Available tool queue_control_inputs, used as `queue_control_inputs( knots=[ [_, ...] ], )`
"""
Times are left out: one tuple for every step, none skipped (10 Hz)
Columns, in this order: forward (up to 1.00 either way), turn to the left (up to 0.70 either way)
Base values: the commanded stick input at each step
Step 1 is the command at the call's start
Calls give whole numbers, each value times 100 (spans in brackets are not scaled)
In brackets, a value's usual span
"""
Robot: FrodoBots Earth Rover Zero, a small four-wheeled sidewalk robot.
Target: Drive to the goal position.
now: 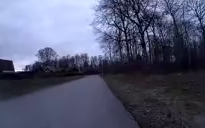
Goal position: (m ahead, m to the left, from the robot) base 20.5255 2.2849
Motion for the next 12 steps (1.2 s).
queue_control_inputs(
  knots=[
    [70, 0],
    [70, 0],
    [70, 0],
    [70, 0],
    [70, 0],
    [70, 0],
    [70, 0],
    [70, 0],
    [70, 0],
    [70, 0],
    [70, 0],
    [70, 1]
  ],
)
